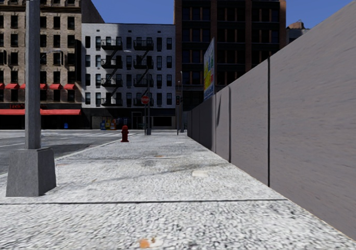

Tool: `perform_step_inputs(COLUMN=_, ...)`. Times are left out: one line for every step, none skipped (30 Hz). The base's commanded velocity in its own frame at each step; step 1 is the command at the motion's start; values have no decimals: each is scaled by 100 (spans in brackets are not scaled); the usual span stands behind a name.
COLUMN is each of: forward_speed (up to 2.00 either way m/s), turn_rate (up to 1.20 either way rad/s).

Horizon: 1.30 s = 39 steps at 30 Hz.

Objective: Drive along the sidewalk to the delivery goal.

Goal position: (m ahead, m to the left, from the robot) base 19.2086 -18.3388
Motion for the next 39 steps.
perform_step_inputs(forward_speed=200, turn_rate=0)
perform_step_inputs(forward_speed=200, turn_rate=0)
perform_step_inputs(forward_speed=200, turn_rate=0)
perform_step_inputs(forward_speed=200, turn_rate=0)
perform_step_inputs(forward_speed=200, turn_rate=0)
perform_step_inputs(forward_speed=200, turn_rate=0)
perform_step_inputs(forward_speed=200, turn_rate=0)
perform_step_inputs(forward_speed=200, turn_rate=0)
perform_step_inputs(forward_speed=200, turn_rate=0)
perform_step_inputs(forward_speed=200, turn_rate=0)
perform_step_inputs(forward_speed=200, turn_rate=0)
perform_step_inputs(forward_speed=200, turn_rate=0)
perform_step_inputs(forward_speed=200, turn_rate=0)
perform_step_inputs(forward_speed=200, turn_rate=0)
perform_step_inputs(forward_speed=200, turn_rate=0)
perform_step_inputs(forward_speed=200, turn_rate=0)
perform_step_inputs(forward_speed=200, turn_rate=0)
perform_step_inputs(forward_speed=200, turn_rate=0)
perform_step_inputs(forward_speed=200, turn_rate=0)
perform_step_inputs(forward_speed=200, turn_rate=0)
perform_step_inputs(forward_speed=200, turn_rate=0)
perform_step_inputs(forward_speed=200, turn_rate=0)
perform_step_inputs(forward_speed=200, turn_rate=0)
perform_step_inputs(forward_speed=200, turn_rate=0)
perform_step_inputs(forward_speed=200, turn_rate=0)
perform_step_inputs(forward_speed=200, turn_rate=0)
perform_step_inputs(forward_speed=200, turn_rate=0)
perform_step_inputs(forward_speed=200, turn_rate=0)
perform_step_inputs(forward_speed=200, turn_rate=0)
perform_step_inputs(forward_speed=200, turn_rate=0)
perform_step_inputs(forward_speed=200, turn_rate=0)
perform_step_inputs(forward_speed=200, turn_rate=0)
perform_step_inputs(forward_speed=200, turn_rate=0)
perform_step_inputs(forward_speed=200, turn_rate=0)
perform_step_inputs(forward_speed=200, turn_rate=0)
perform_step_inputs(forward_speed=200, turn_rate=0)
perform_step_inputs(forward_speed=200, turn_rate=0)
perform_step_inputs(forward_speed=200, turn_rate=0)
perform_step_inputs(forward_speed=200, turn_rate=0)
